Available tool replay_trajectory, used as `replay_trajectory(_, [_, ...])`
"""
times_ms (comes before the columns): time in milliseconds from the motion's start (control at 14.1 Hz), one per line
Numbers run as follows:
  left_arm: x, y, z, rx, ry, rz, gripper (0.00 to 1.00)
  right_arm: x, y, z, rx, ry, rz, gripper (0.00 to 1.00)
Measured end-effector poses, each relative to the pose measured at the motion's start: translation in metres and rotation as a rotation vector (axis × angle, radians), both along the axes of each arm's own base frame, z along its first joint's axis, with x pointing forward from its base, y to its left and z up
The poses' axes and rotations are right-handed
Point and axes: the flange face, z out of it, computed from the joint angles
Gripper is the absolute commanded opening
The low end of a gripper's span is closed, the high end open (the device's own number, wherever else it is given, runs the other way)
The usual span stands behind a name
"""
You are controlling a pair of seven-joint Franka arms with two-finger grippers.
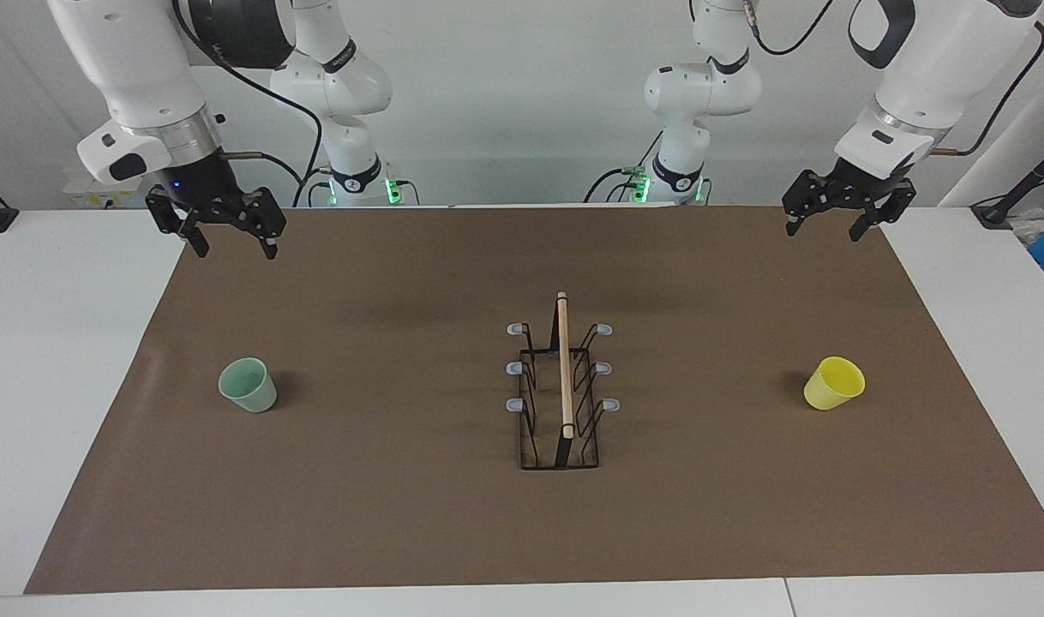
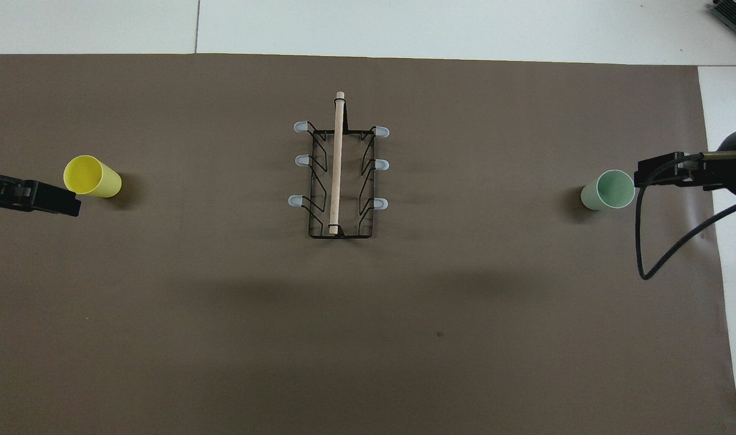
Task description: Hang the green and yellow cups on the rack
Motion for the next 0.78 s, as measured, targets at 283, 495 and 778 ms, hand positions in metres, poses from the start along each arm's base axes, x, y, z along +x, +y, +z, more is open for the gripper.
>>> replay_trajectory(283, [0.000,0.001,0.000,0.000,-0.001,0.002,1.00,0.000,0.000,0.000,0.000,0.000,0.000,1.00])
replay_trajectory(495, [0.000,0.009,0.001,0.000,-0.002,0.019,1.00,0.000,0.000,0.000,0.000,-0.002,0.000,1.00])
replay_trajectory(778, [0.001,0.012,0.001,0.000,-0.005,0.080,1.00,0.010,0.001,-0.010,0.000,-0.010,0.003,1.00])
